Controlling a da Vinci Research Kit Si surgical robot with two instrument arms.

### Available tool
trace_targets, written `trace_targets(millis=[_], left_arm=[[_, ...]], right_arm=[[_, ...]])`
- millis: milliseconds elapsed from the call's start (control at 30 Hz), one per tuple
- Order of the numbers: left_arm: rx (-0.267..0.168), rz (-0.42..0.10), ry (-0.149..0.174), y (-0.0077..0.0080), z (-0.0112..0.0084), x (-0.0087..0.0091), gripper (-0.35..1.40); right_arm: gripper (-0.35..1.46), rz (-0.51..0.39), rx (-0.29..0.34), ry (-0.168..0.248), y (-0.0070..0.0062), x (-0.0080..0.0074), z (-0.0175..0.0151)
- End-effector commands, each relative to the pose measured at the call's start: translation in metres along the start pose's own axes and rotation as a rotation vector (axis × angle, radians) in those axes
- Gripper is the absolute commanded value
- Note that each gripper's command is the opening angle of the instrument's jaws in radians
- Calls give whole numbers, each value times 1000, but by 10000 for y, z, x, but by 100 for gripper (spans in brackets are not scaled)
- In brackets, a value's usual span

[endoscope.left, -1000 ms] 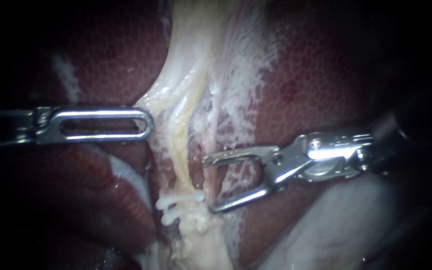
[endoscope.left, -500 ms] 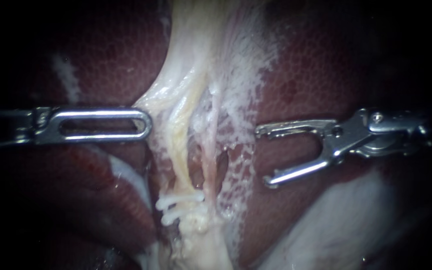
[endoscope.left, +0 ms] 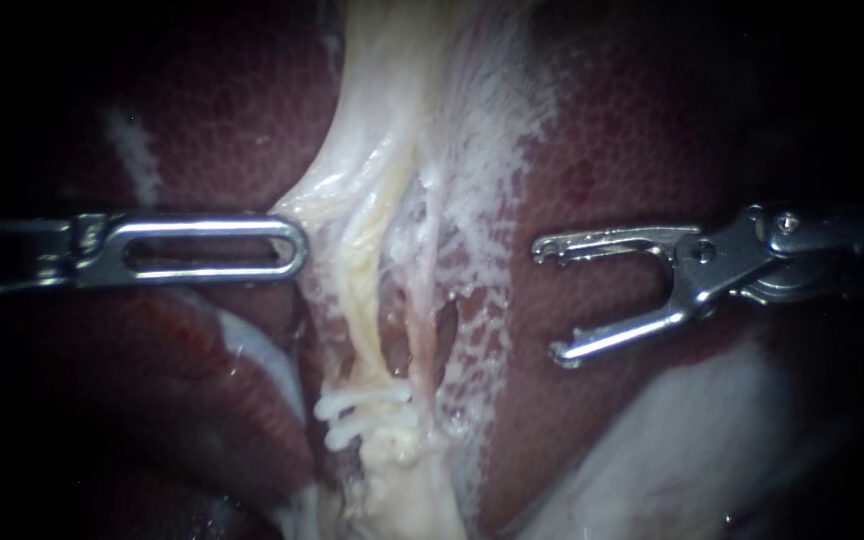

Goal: Going back second clip left tube

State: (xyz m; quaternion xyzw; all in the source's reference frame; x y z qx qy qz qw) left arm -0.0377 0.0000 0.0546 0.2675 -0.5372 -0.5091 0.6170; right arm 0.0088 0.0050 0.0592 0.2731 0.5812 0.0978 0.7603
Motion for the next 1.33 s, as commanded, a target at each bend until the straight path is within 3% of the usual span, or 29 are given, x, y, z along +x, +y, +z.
trace_targets(millis=[33,600,1333], left_arm=[[-3,2,-1,1,2,1,-35],[4,21,21,4,49,24,-35],[5,22,22,5,49,25,-35]], right_arm=[[60,0,0,0,0,0,0],[60,0,0,0,-1,1,0],[60,-6,1,0,-3,1,-1]])
